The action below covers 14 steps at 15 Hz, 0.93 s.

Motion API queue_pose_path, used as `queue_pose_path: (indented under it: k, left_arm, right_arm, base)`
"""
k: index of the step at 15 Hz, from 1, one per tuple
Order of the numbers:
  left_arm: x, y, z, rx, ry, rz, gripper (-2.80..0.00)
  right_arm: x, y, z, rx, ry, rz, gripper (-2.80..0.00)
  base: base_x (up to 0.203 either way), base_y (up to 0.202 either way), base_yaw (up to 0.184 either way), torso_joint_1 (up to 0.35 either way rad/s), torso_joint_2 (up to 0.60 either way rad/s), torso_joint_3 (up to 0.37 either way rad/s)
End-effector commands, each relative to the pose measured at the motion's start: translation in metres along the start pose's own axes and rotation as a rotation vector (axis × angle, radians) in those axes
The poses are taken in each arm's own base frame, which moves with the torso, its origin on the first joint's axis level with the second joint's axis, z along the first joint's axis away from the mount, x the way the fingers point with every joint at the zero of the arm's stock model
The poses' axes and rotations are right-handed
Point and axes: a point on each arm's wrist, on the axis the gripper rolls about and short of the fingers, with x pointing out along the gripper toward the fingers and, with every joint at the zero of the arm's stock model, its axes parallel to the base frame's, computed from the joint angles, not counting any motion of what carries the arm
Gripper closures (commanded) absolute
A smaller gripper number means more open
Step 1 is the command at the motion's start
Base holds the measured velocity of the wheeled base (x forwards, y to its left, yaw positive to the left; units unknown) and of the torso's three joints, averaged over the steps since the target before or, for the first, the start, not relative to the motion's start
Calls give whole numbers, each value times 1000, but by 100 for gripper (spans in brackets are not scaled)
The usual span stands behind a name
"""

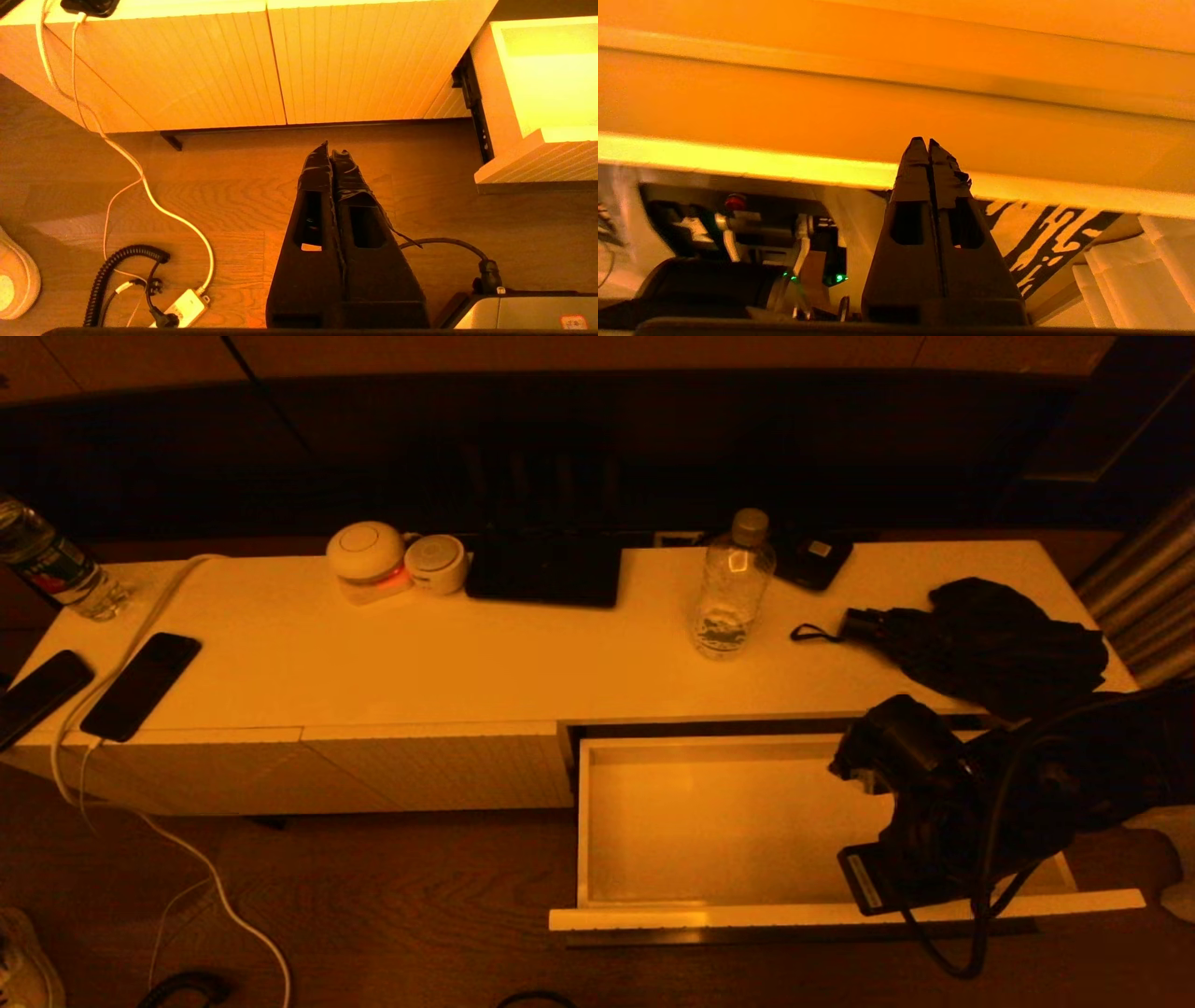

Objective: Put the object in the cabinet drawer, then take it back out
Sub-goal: Open the drawer, then put the umbrella in the drawer

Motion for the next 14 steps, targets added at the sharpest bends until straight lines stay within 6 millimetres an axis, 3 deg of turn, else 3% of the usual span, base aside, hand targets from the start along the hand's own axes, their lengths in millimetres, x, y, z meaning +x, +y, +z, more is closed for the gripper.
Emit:
queue_pose_path:
  k: [1,6,9,11,14]
  left_arm:
    - [0,0,0,0,0,0,0]
    - [0,0,0,0,0,0,0]
    - [0,0,0,0,0,0,0]
    - [0,0,0,0,0,0,0]
    - [0,0,0,0,0,0,0]
  right_arm:
    - [-12,-1,9,28,-86,13,0]
    - [-57,-15,44,99,-477,-81,0]
    - [-94,-31,42,-107,-572,-172,0]
    - [-101,-37,39,-158,-572,-199,0]
    - [-123,-57,31,-569,-538,-341,0]
  base:
    - [0,0,0,0,0,0]
    - [0,0,0,0,0,0]
    - [0,0,0,0,0,0]
    - [0,0,0,0,0,0]
    - [0,0,0,0,0,0]
